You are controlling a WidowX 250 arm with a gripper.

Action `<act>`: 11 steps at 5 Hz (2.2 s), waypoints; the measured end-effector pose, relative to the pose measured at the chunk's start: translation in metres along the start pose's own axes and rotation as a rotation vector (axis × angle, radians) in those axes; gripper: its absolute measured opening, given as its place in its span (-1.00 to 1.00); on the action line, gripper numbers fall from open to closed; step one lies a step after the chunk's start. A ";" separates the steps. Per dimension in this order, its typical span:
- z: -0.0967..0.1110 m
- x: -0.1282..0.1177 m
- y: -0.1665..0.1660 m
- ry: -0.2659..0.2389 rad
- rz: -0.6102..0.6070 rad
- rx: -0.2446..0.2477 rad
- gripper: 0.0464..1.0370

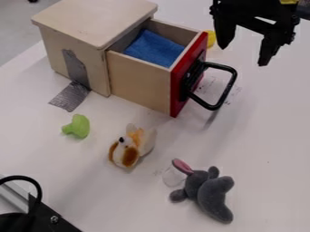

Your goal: Move the puppy on top of the drawer

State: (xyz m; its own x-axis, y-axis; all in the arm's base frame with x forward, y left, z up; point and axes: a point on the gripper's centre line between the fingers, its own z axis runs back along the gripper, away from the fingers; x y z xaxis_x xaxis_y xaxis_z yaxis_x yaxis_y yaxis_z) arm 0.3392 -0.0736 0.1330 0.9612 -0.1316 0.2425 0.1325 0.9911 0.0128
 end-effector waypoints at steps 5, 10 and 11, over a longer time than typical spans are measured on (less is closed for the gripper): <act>-0.008 -0.153 0.045 0.107 0.100 0.043 0.92; -0.099 -0.159 0.069 0.258 0.121 0.107 0.27; -0.076 -0.158 0.067 0.274 0.130 0.144 -0.03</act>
State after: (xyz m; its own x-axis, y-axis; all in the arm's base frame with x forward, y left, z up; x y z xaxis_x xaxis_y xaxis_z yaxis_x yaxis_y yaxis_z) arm 0.2147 0.0122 0.0215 0.9997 0.0155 -0.0183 -0.0127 0.9900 0.1408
